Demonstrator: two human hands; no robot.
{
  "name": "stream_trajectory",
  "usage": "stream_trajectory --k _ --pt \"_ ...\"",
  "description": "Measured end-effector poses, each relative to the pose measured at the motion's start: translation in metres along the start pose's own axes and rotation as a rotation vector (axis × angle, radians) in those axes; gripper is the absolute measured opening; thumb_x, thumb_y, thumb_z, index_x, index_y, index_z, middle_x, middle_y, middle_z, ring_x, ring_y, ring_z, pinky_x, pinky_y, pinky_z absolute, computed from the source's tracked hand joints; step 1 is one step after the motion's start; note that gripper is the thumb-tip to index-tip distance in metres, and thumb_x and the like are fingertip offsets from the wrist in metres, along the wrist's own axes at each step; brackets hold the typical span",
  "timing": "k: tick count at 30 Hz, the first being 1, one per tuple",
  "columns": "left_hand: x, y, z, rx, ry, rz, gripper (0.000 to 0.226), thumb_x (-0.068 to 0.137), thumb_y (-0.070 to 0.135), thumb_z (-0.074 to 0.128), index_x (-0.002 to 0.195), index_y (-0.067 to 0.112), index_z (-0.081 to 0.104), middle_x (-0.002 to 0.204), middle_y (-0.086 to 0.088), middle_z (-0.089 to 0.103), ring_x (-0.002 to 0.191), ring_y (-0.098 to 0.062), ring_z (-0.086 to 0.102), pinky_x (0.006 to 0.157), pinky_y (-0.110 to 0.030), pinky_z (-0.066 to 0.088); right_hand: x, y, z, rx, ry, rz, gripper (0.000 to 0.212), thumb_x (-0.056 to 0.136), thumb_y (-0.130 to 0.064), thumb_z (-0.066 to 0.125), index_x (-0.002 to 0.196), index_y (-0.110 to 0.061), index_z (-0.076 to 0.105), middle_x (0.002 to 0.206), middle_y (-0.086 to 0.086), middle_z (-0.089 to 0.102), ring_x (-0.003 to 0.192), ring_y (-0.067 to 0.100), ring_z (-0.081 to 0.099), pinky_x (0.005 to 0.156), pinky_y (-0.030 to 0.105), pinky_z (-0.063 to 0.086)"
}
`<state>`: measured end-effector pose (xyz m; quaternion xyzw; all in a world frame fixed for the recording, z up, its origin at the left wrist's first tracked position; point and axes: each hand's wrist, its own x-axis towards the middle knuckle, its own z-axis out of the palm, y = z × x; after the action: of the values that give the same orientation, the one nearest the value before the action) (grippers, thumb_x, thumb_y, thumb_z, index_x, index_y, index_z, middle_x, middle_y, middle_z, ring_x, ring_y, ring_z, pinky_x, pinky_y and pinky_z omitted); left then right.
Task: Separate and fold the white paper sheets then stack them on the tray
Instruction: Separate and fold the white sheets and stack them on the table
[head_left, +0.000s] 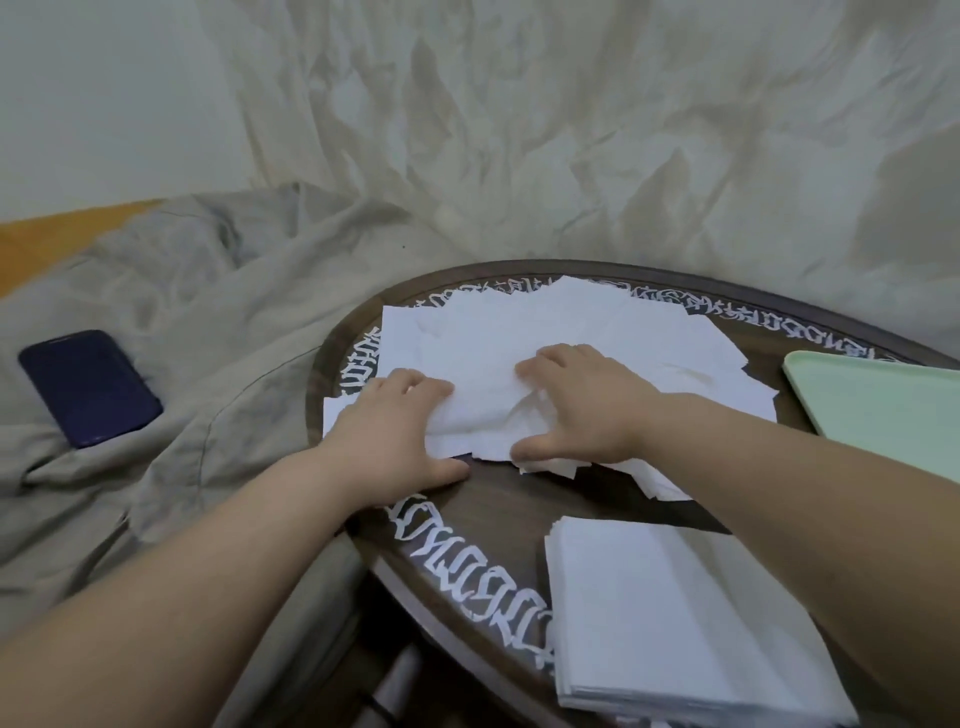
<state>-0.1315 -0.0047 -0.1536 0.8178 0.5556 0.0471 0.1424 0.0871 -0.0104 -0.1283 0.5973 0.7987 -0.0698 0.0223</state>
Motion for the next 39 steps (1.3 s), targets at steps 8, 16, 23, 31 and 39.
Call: stream_trajectory --k 8,16,23,31,39 --pt "-0.003 -0.023 -0.003 -0.003 0.183 -0.107 0.038 0.085 0.011 0.055 0.122 0.017 0.058 0.123 -0.003 0.056 0.109 -0.025 0.058 0.086 -0.035 0.047 0.012 -0.03 0.008 -0.12 0.044 -0.126 0.063 0.087 -0.051 0.058 0.136 -0.017 0.04 0.128 0.005 0.053 0.117 0.026 0.052 0.094 0.039 0.045" --pt "-0.006 -0.029 -0.005 0.029 0.307 -0.166 0.012 0.088 0.013 0.052 0.096 0.018 0.06 0.098 -0.004 0.067 0.091 -0.029 0.058 0.067 -0.034 0.04 0.022 -0.026 0.01 -0.179 0.137 -0.079 0.013 0.091 -0.024 0.053 0.099 -0.014 0.056 0.102 0.006 0.056 0.095 0.028 0.053 0.066 0.03 0.032" --pt "-0.009 -0.024 -0.03 -0.144 0.454 -0.218 0.018 0.085 0.017 0.059 0.103 0.016 0.061 0.096 -0.005 0.065 0.092 -0.034 0.059 0.074 -0.04 0.047 0.009 -0.019 -0.013 0.177 0.322 0.092 0.023 0.092 -0.017 0.051 0.07 -0.011 0.053 0.066 0.004 0.053 0.073 0.029 0.05 0.059 0.033 0.031" --pt "-0.013 0.004 -0.035 -0.385 0.403 -0.258 0.016 0.086 0.009 0.053 0.07 0.01 0.053 0.069 -0.005 0.055 0.064 -0.022 0.046 0.053 -0.031 0.029 -0.008 -0.027 -0.03 0.466 0.575 0.177 0.045 0.091 -0.016 0.056 0.055 -0.021 0.03 0.053 -0.004 0.036 0.063 0.024 0.037 0.055 0.036 0.024" --pt "-0.011 0.035 -0.027 -1.42 -0.03 -0.364 0.049 0.075 0.047 0.072 0.108 0.01 0.069 0.092 -0.007 0.075 0.083 -0.025 0.071 0.078 -0.038 0.055 -0.013 -0.067 -0.011 0.386 0.142 -0.115 0.022 0.091 -0.025 0.06 0.11 -0.02 0.07 0.109 0.003 0.07 0.103 0.024 0.06 0.087 0.032 0.045"
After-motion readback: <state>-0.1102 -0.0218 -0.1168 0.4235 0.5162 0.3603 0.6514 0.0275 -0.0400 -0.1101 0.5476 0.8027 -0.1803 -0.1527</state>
